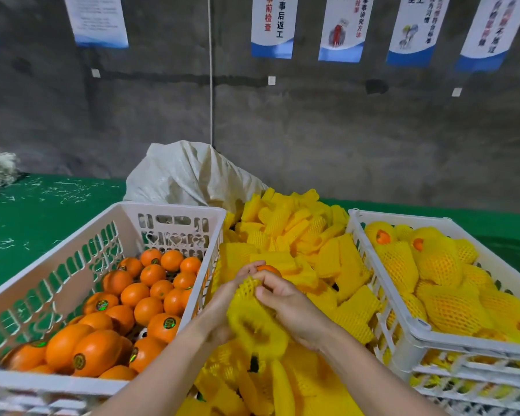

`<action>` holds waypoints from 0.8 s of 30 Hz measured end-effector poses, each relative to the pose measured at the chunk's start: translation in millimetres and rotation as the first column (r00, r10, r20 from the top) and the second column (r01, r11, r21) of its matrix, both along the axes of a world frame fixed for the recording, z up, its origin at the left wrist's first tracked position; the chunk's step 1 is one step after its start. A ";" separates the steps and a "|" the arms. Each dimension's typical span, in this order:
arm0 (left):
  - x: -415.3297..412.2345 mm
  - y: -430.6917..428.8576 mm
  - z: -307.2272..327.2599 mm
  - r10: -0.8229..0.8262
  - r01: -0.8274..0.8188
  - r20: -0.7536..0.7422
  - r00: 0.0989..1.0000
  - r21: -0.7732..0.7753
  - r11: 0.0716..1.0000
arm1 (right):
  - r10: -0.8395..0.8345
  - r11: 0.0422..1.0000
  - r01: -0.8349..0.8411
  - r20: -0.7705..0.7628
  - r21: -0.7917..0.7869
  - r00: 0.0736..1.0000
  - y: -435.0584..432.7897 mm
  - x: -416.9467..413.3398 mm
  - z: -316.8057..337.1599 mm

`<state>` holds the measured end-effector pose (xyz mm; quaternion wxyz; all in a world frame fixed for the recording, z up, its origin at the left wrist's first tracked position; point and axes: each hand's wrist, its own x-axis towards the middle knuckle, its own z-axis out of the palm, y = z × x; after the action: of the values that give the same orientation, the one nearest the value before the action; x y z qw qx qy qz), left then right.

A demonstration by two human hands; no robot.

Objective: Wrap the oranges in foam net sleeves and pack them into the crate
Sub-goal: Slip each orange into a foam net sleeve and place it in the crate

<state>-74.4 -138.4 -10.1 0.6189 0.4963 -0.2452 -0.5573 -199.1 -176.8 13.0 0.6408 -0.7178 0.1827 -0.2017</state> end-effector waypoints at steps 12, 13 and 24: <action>-3.1 0.9 -0.7 -0.102 0.078 -0.200 0.974 -0.127 0.989 | -0.534 0.720 0.594 0.261 -0.358 0.804 -8.0 -4.4 -21.5; -1.0 3.5 -2.1 -0.161 0.129 -0.179 0.971 -0.177 0.976 | -0.544 0.714 0.608 0.273 -0.348 0.794 -7.9 -4.9 -21.3; 21.3 -5.1 10.3 -0.122 0.129 0.047 0.991 -0.192 0.973 | -0.551 0.753 0.629 0.339 -0.194 0.763 -2.1 2.6 -18.5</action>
<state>-53.2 -143.5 0.2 0.6234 0.4268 -0.3401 -0.5599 -196.4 -179.0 -5.5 0.4464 -0.6764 0.2834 -0.5126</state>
